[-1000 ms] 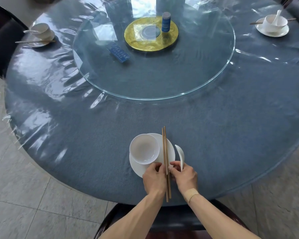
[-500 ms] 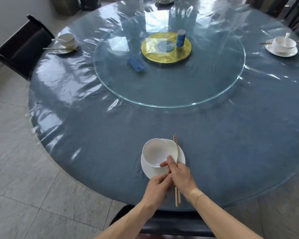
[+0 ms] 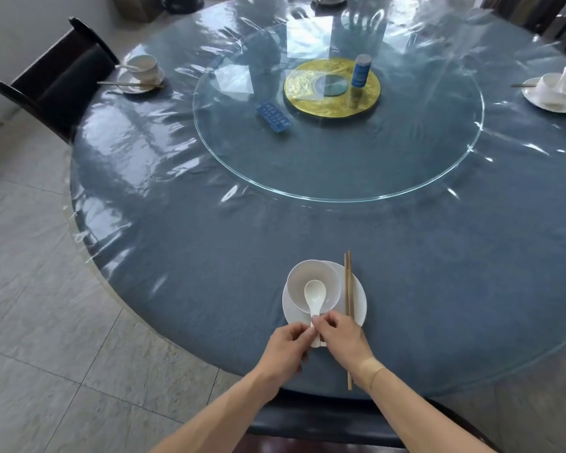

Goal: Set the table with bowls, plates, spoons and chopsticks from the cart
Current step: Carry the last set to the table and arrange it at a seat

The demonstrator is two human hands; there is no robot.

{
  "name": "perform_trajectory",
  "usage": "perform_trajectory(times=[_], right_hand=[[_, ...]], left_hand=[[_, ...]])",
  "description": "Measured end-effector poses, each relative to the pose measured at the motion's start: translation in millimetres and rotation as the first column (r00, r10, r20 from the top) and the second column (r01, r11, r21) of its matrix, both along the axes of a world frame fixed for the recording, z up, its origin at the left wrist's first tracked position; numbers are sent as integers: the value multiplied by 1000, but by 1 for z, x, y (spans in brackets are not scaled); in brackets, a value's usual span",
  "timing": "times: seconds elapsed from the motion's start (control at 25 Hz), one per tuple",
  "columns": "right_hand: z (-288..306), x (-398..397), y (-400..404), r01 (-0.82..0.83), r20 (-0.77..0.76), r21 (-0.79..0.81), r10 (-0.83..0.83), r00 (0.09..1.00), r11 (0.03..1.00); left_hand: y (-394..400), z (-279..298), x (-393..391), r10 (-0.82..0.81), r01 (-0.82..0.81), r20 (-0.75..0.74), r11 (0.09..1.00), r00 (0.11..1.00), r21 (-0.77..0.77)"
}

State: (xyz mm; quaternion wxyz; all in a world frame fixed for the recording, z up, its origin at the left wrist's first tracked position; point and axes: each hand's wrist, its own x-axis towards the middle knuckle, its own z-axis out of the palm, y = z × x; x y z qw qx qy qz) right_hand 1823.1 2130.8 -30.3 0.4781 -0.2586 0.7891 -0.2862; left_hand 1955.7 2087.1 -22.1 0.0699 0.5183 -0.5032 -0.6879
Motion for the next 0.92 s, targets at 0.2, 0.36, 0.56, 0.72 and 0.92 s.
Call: perform_trajectory(times=[0.2, 0.36, 0.56, 0.72, 0.92], right_hand=[[-3, 0, -7, 60, 2, 19, -60, 998, 998], [-5, 1, -6, 69, 10, 30, -70, 998, 997], [-4, -8, 0, 76, 15, 26, -77, 997, 997], [0, -34, 11, 58, -188, -28, -62, 980, 998], [-13, -80, 25, 103, -439, -15, -99, 893, 995]], left_hand=[[-7, -12, -3, -1, 2, 89, 1000, 996, -15], [-10, -16, -4, 5, -3, 112, 1000, 994, -21], [-16, -21, -2, -37, 43, 150, 998, 988, -35], [-29, -25, 12, -81, 126, 258, 978, 963, -164], [-66, -38, 31, -55, 250, 501, 910, 864, -331]])
